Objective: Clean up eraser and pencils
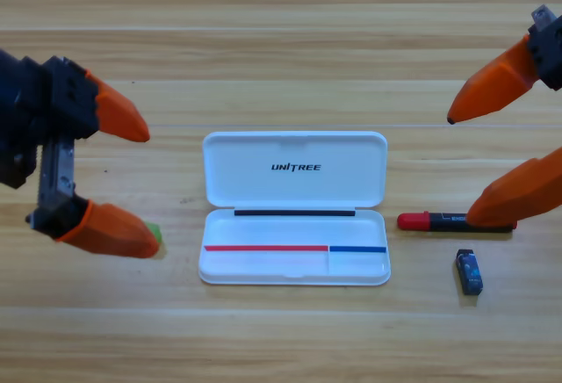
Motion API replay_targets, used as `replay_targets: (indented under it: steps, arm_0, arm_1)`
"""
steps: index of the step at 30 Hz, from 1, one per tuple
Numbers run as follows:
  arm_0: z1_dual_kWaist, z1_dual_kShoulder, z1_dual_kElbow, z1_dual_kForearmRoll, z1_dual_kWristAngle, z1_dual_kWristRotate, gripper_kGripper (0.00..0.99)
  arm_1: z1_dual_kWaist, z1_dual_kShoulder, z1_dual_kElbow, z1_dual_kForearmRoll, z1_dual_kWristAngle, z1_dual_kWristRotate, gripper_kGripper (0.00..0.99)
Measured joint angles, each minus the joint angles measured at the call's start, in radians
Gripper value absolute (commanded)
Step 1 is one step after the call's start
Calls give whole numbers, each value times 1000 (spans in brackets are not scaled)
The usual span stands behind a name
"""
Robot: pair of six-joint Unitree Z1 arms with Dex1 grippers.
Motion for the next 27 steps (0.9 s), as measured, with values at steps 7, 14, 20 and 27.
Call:
replay_targets:
  steps: [7, 14, 20, 27]
  arm_0:
    - [0, -2, -12, 1, -2, 4, 990]
    - [0, 5, -9, -3, -3, 28, 990]
    - [-1, 0, 58, -76, 100, 55, 990]
    - [-1, -30, 69, -127, 311, 51, 990]
  arm_1:
    - [2, 0, 0, -5, -26, 5, 979]
    - [2, 0, 17, -6, -60, 53, 979]
    - [1, -1, 41, -9, -303, 279, 979]
    - [-3, 5, 100, -15, -465, 526, 985]
